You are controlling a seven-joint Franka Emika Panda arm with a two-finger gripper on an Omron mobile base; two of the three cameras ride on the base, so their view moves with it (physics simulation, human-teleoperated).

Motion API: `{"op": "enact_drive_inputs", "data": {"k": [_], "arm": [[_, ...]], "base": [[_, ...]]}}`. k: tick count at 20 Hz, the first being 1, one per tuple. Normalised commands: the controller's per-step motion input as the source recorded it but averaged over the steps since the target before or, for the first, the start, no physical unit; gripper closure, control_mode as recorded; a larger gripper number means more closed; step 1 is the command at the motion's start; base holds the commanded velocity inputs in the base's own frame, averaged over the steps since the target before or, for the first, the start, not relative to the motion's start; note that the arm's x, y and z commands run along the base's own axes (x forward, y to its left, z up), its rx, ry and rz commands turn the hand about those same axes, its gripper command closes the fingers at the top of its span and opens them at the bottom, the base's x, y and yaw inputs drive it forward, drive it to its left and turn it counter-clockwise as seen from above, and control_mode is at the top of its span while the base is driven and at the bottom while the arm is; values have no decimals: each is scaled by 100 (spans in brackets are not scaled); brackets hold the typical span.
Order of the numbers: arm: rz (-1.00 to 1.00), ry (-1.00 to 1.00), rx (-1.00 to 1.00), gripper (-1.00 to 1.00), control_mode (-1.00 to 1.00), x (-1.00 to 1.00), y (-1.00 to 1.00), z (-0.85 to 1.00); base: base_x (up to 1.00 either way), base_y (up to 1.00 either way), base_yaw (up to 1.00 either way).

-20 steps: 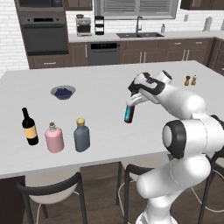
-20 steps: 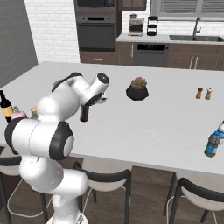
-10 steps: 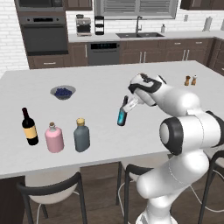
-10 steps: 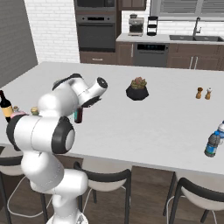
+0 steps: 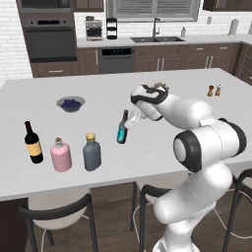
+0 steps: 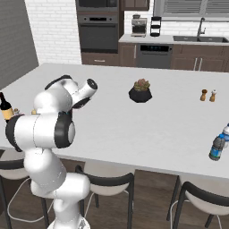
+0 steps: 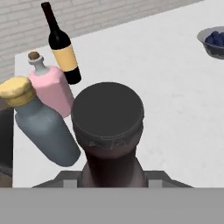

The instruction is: Move the plastic bottles in the middle to the plastics group, and the glass bottles in the middle to the glass group.

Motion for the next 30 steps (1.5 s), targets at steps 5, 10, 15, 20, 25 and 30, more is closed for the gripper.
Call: {"op": "enact_drive_inputs", "data": {"k": [5, 10, 15, 20, 25, 30], "arm": [[17, 0, 0, 100, -100, 23, 52, -14], [15, -1, 0, 100, -100, 14, 25, -17], [13, -1, 0, 100, -100, 13, 27, -7], [15, 0, 0, 100, -100, 6, 26, -8], [17, 0, 0, 100, -100, 0, 8, -11], [17, 0, -1, 100, -100, 0, 14, -11]], "base": [[0, 0, 0], [0, 0, 0], [0, 0, 0], [0, 0, 0], [0, 0, 0], [0, 0, 0]]}}
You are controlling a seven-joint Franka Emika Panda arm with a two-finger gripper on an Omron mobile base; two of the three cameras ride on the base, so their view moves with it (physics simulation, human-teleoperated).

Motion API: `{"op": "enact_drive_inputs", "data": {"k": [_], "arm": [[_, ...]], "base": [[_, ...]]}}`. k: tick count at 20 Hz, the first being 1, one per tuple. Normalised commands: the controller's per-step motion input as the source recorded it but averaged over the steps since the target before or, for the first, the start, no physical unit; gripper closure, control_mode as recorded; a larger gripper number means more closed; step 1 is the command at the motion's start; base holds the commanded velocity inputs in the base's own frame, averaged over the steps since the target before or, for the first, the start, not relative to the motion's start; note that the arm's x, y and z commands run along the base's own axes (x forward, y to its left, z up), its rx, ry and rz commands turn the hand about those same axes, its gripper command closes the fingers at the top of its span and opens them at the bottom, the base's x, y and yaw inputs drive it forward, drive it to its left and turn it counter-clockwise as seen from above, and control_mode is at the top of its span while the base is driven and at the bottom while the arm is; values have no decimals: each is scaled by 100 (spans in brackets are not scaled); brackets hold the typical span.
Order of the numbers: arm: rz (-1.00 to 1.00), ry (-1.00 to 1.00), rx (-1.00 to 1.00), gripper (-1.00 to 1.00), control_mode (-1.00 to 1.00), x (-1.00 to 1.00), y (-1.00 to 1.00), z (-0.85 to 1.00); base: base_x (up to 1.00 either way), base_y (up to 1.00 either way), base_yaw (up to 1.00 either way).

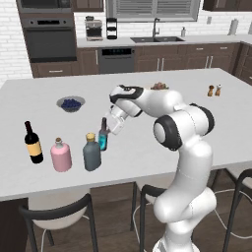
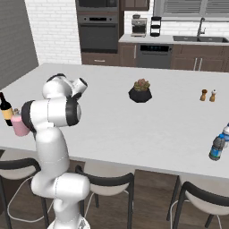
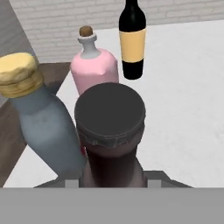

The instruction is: Move the plastic bottles in the middle to the plastics group, and the glass bottles in the middle to the glass group.

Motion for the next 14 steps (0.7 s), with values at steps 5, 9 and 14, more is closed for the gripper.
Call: {"op": "enact_drive_inputs", "data": {"k": [5, 9, 14], "arm": [[17, 0, 0, 100, -100, 0, 21, -4], [17, -1, 0, 100, -100, 1, 15, -15], [13, -4, -2, 100, -100, 19, 5, -15]], "base": [[0, 0, 0], [0, 0, 0], [0, 0, 0]]}}
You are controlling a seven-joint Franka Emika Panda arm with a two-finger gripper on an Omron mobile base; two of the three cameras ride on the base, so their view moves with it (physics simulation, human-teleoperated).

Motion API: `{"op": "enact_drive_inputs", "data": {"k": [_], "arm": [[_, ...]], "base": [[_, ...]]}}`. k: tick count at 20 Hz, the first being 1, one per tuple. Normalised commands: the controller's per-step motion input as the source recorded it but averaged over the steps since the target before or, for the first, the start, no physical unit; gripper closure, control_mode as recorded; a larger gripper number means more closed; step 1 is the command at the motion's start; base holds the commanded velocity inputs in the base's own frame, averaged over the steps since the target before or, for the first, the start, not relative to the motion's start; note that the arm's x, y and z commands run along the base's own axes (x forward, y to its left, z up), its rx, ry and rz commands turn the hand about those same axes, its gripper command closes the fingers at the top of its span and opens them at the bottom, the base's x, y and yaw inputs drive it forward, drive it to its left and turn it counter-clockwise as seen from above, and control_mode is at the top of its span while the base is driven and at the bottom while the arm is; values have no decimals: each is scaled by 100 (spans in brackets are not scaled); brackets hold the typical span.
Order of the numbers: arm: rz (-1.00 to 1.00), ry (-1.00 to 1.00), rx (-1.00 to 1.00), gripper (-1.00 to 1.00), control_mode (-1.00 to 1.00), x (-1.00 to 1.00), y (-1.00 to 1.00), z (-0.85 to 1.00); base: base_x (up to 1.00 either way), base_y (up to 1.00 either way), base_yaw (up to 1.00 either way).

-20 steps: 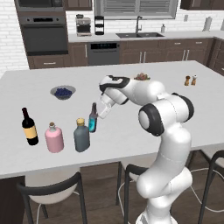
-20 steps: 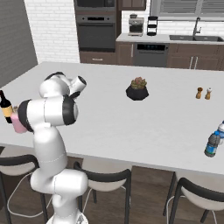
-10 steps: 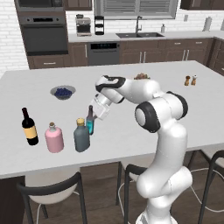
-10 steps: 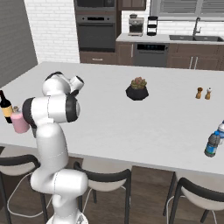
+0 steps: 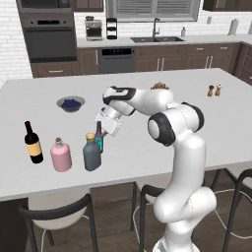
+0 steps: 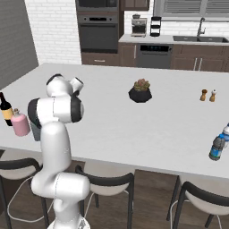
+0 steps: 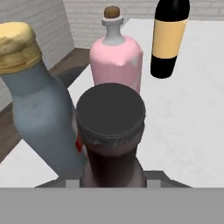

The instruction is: Move the plastic bottles in the middle to the plastics group, and the glass bottles in the middle to the glass group.

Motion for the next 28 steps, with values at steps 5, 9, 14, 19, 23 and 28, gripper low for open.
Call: {"op": "enact_drive_inputs", "data": {"k": [5, 9, 14, 19, 23, 28], "arm": [[13, -9, -1, 100, -100, 12, 4, -17], [14, -9, 0, 100, -100, 14, 10, -24], [14, -6, 0, 100, -100, 10, 10, -22], [13, -3, 0, 100, -100, 0, 7, -8], [11, -9, 0, 100, -100, -1, 2, -1], [9, -8, 0, 100, -100, -9, 0, 0]], "base": [[0, 0, 0], [0, 0, 0], [0, 0, 0], [0, 0, 0], [0, 0, 0], [0, 0, 0]]}}
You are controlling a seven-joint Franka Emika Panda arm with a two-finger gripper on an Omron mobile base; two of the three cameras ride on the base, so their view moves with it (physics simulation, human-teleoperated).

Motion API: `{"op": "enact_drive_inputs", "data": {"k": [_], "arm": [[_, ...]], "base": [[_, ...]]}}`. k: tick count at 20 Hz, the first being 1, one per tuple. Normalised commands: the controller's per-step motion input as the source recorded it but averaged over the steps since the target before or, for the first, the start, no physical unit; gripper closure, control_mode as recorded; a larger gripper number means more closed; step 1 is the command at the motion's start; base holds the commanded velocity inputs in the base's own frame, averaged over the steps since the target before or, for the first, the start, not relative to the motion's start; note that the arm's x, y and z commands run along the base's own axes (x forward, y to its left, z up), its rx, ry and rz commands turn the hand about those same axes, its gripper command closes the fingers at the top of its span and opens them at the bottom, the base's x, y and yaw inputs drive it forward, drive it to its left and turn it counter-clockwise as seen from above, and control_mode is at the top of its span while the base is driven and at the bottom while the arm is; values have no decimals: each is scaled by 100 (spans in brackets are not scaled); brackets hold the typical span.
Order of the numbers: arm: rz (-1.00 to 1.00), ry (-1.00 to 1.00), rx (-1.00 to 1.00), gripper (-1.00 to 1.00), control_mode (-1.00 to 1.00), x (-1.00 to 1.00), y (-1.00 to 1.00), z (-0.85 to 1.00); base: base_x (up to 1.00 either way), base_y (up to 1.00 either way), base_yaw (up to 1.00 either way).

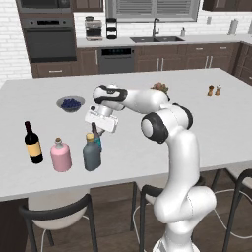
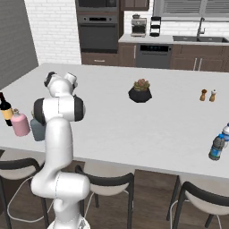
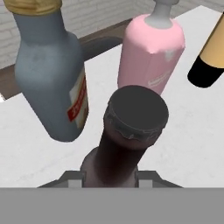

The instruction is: Move the plastic bottles in the middle to the plastics group, and the glass bottles in the middle to the glass group.

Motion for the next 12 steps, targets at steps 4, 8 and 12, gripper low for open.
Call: {"op": "enact_drive_inputs", "data": {"k": [4, 8, 12], "arm": [[2, -4, 3, 100, -100, 0, 0, 0], [0, -5, 2, 100, -100, 0, 0, 0], [0, -8, 5, 100, -100, 0, 0, 0]], "base": [[0, 0, 0], [0, 0, 0], [0, 0, 0]]}}
